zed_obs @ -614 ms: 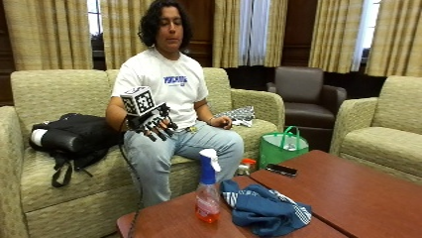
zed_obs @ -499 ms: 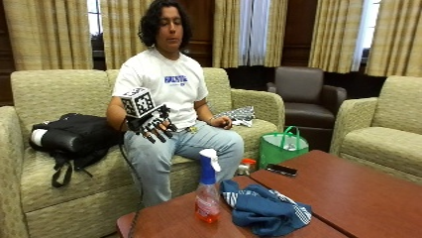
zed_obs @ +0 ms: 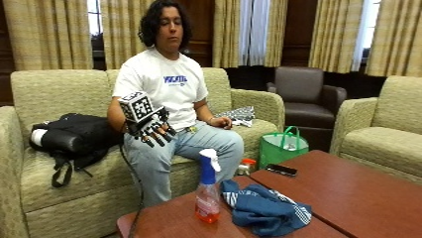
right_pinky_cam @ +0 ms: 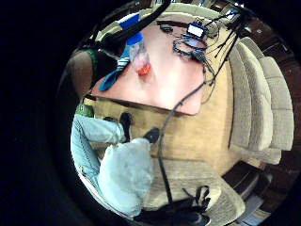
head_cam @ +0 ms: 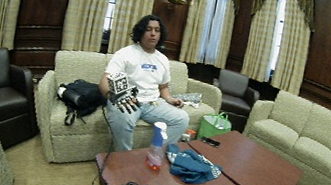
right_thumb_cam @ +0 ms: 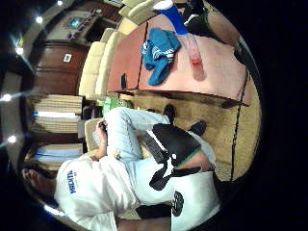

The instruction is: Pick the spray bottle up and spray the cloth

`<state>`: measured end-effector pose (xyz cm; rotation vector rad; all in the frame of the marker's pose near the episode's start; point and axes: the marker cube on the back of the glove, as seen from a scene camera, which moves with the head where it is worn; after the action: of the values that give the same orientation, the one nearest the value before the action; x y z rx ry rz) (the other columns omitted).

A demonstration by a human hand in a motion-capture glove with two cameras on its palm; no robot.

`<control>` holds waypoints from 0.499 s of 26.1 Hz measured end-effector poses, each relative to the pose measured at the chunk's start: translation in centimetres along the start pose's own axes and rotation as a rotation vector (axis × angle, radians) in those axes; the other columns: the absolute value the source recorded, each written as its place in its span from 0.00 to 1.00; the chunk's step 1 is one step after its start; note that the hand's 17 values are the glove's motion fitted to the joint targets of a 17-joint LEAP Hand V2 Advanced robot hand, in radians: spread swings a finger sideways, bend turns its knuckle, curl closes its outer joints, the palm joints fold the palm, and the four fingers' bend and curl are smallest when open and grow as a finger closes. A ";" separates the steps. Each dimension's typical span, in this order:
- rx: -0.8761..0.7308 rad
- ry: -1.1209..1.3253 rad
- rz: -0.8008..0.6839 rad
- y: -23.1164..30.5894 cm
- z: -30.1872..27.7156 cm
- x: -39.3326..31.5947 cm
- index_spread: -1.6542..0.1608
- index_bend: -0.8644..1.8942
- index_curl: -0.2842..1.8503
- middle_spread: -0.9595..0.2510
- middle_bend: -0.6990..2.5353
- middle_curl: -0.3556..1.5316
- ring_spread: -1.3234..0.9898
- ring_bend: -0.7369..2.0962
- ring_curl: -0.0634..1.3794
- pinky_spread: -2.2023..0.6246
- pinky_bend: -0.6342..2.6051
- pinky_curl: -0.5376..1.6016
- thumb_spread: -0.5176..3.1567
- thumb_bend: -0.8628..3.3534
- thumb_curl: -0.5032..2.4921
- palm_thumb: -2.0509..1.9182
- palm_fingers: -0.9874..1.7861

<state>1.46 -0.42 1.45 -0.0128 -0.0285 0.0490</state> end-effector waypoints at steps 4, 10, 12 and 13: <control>0.017 0.030 0.021 -0.2 1.1 0.0 0.69 0.37 0.24 0.68 0.27 0.31 0.52 0.43 0.23 0.82 0.30 0.37 0.39 0.23 0.23 0.64 0.61; -0.004 0.087 0.059 -0.8 3.7 0.3 0.68 0.37 0.25 0.68 0.27 0.32 0.51 0.42 0.24 0.83 0.30 0.38 0.41 0.22 0.24 0.64 0.61; -0.003 0.101 0.076 -1.0 4.4 0.5 0.68 0.37 0.25 0.68 0.27 0.33 0.51 0.42 0.24 0.83 0.30 0.38 0.41 0.22 0.24 0.64 0.61; -0.001 0.103 0.084 -1.2 4.7 0.6 0.68 0.37 0.25 0.68 0.27 0.33 0.51 0.42 0.25 0.83 0.30 0.38 0.41 0.22 0.24 0.64 0.61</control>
<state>1.96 -1.52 6.20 -0.0178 0.0747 0.1326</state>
